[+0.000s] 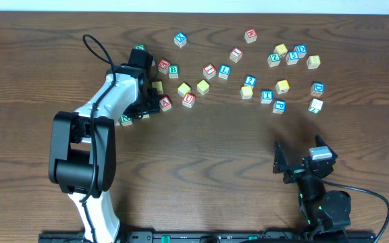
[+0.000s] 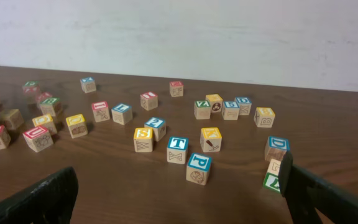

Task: Spell out ROBOT
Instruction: 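Lower the left gripper and close it on the green R block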

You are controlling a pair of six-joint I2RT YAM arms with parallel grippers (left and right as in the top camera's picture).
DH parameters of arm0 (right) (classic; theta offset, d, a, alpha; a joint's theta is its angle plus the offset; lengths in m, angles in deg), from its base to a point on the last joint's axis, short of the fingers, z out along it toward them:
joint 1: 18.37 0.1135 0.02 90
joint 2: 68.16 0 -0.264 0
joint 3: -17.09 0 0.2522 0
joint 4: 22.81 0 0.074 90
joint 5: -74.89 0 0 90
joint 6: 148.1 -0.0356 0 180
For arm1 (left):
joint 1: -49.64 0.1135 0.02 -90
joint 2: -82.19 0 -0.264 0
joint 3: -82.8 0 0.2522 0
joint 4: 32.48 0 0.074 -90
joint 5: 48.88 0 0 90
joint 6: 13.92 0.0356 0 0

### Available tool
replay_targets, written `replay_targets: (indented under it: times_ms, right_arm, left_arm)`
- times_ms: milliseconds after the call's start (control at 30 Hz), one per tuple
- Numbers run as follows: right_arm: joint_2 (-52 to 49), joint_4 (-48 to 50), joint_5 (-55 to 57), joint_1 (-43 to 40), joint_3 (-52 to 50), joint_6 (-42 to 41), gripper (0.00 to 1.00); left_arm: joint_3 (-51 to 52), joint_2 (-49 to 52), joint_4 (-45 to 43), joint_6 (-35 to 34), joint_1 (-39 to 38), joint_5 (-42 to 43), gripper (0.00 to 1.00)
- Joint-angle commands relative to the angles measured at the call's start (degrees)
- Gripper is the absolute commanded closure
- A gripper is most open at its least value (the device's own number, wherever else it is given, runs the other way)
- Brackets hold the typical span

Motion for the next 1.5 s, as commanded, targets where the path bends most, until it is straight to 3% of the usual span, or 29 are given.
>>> replay_targets:
  times_ms: [0,767,1467]
  right_arm:
    - [0.2,-0.3,0.5,-0.5,-0.1,-0.6,0.01]
    - [0.2,-0.3,0.5,-0.5,-0.1,-0.6,0.01]
    - [0.2,-0.3,0.5,-0.5,-0.1,-0.6,0.01]
  left_arm:
    - [0.4,0.9,0.2,-0.3,0.3,-0.7,0.51]
    - [1.3,0.9,0.4,1.7,0.3,-0.7,0.55]
    - [1.3,0.9,0.2,1.6,0.3,-0.7,0.67]
